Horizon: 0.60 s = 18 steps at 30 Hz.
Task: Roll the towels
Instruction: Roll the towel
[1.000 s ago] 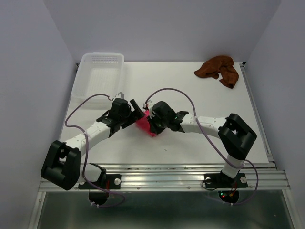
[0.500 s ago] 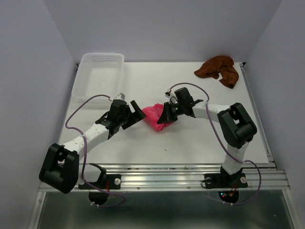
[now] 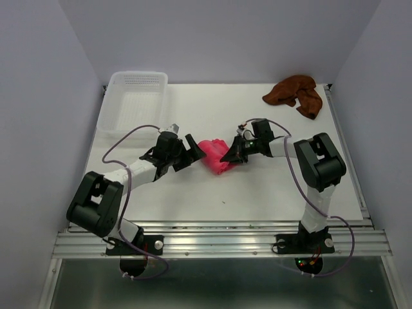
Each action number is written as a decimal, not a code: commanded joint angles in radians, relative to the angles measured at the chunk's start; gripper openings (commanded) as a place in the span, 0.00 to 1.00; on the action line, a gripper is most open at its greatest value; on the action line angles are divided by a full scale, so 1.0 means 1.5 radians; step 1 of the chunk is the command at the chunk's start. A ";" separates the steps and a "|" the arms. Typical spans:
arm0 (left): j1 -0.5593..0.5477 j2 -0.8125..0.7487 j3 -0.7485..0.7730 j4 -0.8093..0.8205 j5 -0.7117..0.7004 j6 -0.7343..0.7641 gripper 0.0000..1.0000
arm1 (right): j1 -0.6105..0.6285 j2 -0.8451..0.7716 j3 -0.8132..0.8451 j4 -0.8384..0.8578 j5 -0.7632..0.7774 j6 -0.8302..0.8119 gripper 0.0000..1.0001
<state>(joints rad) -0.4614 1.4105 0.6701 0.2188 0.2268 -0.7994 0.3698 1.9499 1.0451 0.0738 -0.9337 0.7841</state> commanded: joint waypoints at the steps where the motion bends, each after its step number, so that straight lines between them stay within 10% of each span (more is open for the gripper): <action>1: -0.006 0.053 0.060 0.043 0.028 0.021 0.99 | -0.027 0.016 -0.010 0.033 -0.020 0.020 0.01; 18: -0.031 0.172 0.153 0.098 0.071 0.020 0.99 | -0.102 0.059 -0.032 0.031 0.000 0.024 0.04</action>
<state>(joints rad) -0.5014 1.6554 0.8532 0.3233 0.3065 -0.7898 0.2420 2.0220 1.0176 0.1020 -0.9916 0.8204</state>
